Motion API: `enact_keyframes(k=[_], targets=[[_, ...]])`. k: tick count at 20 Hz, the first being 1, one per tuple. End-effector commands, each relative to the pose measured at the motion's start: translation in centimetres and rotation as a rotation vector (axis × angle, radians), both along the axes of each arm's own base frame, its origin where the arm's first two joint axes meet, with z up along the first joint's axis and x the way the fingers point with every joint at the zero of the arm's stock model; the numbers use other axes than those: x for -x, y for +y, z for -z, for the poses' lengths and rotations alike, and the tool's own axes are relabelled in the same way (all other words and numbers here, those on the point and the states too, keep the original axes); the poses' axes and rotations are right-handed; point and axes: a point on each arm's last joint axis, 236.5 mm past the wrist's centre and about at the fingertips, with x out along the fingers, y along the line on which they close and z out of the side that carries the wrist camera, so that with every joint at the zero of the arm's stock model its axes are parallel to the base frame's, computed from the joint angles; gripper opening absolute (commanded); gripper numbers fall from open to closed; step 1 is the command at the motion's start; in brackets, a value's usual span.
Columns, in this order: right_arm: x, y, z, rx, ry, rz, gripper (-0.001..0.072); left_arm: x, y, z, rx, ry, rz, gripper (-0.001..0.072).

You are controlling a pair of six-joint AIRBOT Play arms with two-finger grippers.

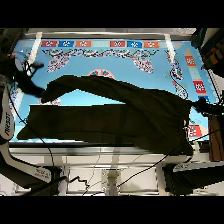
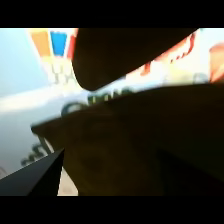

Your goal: Fold the clothes and pants, and hang the long-sleeved shirts on hangers.

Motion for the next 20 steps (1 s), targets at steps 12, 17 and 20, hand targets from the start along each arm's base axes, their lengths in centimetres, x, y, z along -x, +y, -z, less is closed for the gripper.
enact_keyframes(k=[12,17,20], targets=[[-0.1,-0.2,0.0,0.008,-0.001,0.006,0.0027,-8.2,-0.2,-1.3,0.311,-0.426,-0.288,0.0636],[-0.1,-0.3,0.1,0.011,0.0,0.007,0.0027,-9.3,0.1,1.3,0.292,-0.433,-0.228,0.0571],[-0.1,-0.3,0.1,0.012,0.0,0.008,0.0027,-9.1,-0.3,4.0,0.295,-0.383,-0.156,0.0571]])
